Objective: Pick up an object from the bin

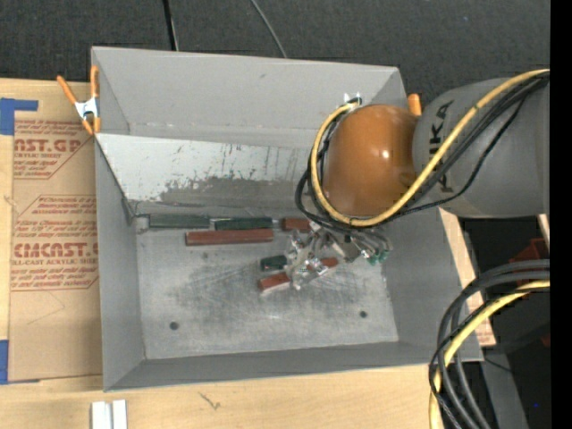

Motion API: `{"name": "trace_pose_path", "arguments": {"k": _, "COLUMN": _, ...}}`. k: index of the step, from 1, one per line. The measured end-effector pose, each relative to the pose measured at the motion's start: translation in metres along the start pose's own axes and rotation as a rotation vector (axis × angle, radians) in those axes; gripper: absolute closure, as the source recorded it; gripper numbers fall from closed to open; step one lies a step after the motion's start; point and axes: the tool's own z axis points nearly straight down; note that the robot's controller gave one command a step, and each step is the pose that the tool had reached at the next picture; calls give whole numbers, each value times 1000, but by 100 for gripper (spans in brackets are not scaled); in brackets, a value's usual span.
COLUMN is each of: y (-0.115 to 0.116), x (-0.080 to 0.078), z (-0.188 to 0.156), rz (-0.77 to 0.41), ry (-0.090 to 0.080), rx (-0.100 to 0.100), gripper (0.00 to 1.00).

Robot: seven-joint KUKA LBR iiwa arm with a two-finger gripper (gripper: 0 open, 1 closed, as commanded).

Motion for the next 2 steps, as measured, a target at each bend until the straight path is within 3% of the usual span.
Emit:
{"name": "trace_pose_path", "arguments": {"k": 1, "y": 7, "x": -19, "z": -79, "rz": 35, "ry": -5, "rx": 3, "gripper": 0}}
{"name": "trace_pose_path", "arguments": {"k": 2, "y": 7, "x": -19, "z": -79, "rz": 34, "ry": -5, "rx": 3, "gripper": 0}}
